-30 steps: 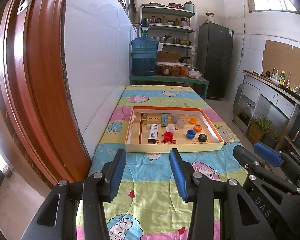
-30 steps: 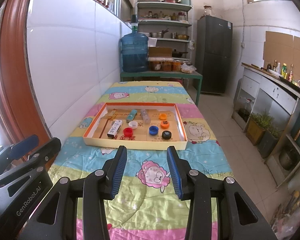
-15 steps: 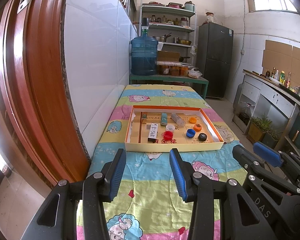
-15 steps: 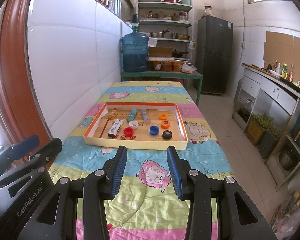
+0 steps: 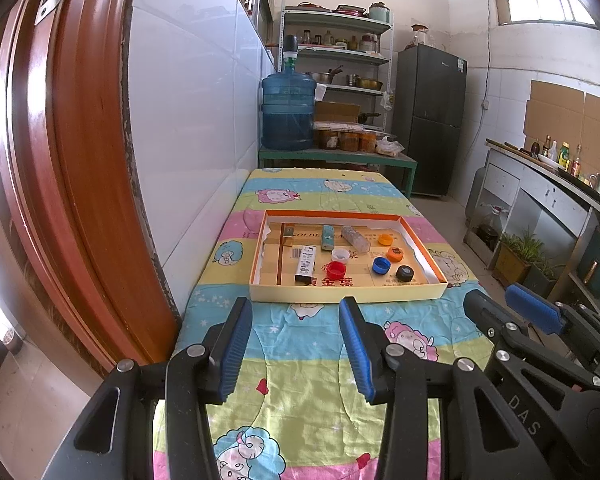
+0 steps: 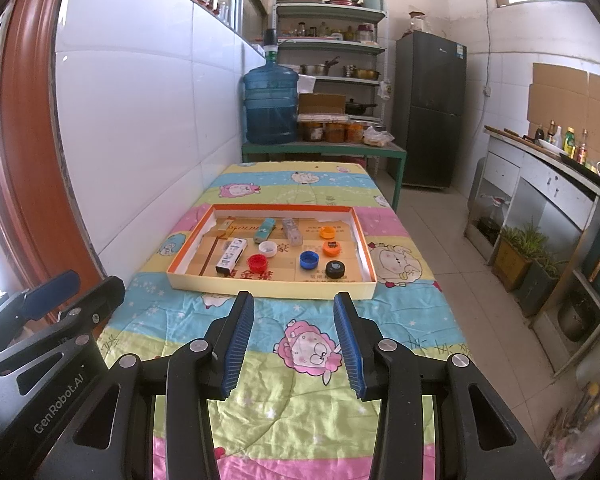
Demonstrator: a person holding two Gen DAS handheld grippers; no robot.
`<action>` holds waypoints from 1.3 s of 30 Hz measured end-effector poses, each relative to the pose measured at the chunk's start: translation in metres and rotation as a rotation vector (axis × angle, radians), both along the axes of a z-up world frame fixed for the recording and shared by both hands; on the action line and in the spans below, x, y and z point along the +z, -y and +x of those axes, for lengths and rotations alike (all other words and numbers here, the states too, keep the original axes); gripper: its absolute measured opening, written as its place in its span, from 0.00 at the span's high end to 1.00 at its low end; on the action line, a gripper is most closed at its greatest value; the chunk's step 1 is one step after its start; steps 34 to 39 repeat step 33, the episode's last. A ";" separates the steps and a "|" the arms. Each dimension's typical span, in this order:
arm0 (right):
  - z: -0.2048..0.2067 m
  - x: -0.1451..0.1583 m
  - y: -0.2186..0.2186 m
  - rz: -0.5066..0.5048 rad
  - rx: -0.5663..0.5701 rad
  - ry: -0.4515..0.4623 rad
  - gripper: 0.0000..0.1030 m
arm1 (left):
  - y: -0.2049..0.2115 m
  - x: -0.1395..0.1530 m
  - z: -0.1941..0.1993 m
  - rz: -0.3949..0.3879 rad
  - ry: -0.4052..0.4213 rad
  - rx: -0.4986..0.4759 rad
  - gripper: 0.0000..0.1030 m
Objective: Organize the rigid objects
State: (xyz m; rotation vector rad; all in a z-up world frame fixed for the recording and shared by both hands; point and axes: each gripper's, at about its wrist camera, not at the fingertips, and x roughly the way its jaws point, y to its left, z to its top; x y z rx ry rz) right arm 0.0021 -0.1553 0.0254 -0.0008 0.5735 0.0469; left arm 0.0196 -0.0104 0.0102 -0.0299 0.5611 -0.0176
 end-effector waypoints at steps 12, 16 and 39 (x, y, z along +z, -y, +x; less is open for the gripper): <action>0.000 0.000 0.000 -0.001 0.000 0.001 0.58 | 0.000 0.000 0.000 0.001 -0.001 0.000 0.56; 0.000 0.000 0.000 0.000 0.000 0.001 0.58 | 0.000 0.000 0.000 0.004 -0.001 0.000 0.56; 0.001 -0.002 -0.002 -0.003 0.002 0.004 0.58 | 0.003 -0.006 -0.005 -0.001 0.004 -0.006 0.56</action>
